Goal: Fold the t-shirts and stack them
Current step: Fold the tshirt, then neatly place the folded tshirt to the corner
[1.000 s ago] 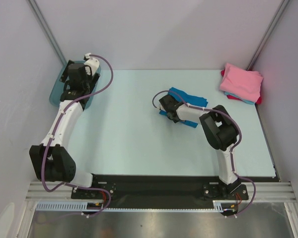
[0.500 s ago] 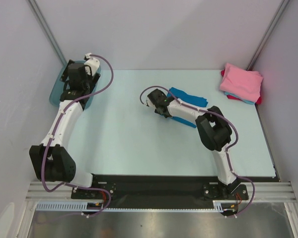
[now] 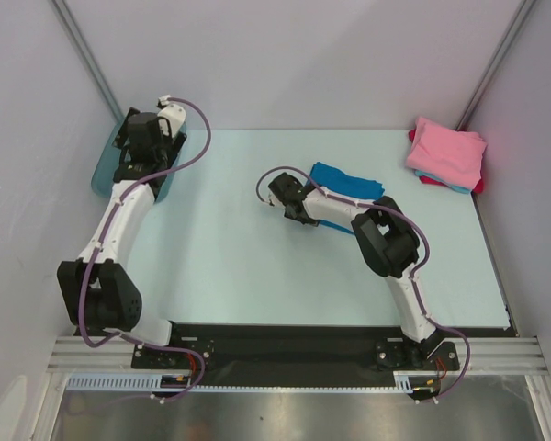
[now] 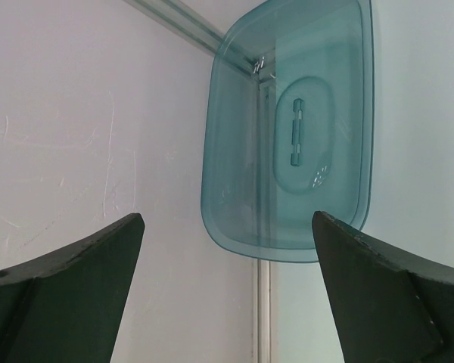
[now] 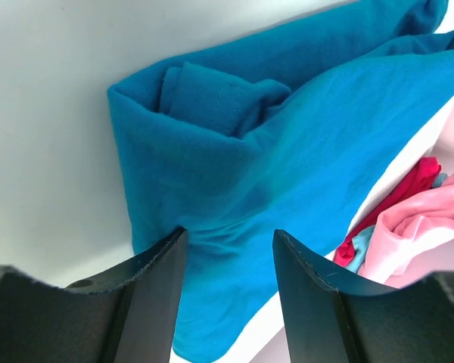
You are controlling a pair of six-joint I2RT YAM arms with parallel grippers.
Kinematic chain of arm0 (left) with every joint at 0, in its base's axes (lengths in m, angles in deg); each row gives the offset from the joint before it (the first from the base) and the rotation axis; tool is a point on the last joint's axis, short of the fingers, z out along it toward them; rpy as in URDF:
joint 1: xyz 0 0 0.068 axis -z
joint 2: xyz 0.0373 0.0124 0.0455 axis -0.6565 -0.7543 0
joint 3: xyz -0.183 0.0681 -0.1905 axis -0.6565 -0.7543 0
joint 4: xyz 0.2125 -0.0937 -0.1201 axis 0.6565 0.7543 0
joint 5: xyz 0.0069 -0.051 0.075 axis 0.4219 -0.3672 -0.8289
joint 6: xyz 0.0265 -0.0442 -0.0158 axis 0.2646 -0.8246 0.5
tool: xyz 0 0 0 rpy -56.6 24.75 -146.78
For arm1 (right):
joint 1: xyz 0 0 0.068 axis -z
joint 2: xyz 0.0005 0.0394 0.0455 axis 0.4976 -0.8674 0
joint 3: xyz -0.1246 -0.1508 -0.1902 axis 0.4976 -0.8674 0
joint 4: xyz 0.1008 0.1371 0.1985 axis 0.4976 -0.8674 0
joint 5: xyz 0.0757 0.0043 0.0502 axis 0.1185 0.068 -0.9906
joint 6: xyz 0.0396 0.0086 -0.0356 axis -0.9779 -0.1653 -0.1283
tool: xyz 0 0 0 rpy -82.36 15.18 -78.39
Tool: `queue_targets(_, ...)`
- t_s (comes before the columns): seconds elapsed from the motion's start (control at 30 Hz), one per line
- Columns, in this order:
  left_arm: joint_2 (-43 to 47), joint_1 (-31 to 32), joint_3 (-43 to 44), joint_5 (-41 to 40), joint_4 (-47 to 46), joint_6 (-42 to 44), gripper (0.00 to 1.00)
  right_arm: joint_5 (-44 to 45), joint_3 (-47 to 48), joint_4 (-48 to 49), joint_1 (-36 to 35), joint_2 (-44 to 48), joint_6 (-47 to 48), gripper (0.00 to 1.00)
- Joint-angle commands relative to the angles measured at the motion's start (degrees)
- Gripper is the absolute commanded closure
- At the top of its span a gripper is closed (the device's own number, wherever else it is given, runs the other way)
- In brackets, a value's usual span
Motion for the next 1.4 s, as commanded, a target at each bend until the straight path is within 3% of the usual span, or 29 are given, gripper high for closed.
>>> queue_targets(0.0,-0.28,-0.57,4.00,1.08,-0.51,-1.95,0.00,-4.59,2.33,-3.53,-1.15,0.73,-1.62,0.44)
queue_targets(0.3,-2.04,-0.57,6.46,2.31,0.45,-3.00,0.00,1.13,6.03,-4.68,2.62,6.89,5.24,0.44)
queue_targets(0.53,-2.66,0.04,6.64,3.36,2.03,-4.49,0.00,1.05,-6.25,-2.92,7.99,13.91,5.86,0.43)
queue_targets(0.67,-3.19,1.10,6.03,3.28,2.21,-4.67,0.00,-8.49,-6.28,-9.31,5.89,17.53,1.12,0.33)
queue_targets(0.93,-5.91,2.07,9.80,3.81,2.12,-4.58,0.00,-23.82,-4.61,-16.98,-0.62,19.99,-4.16,0.33)
queue_targets(1.37,-4.33,2.24,7.35,2.66,2.04,-2.92,0.00,-18.12,-17.43,-4.07,0.25,18.41,-3.37,0.33)
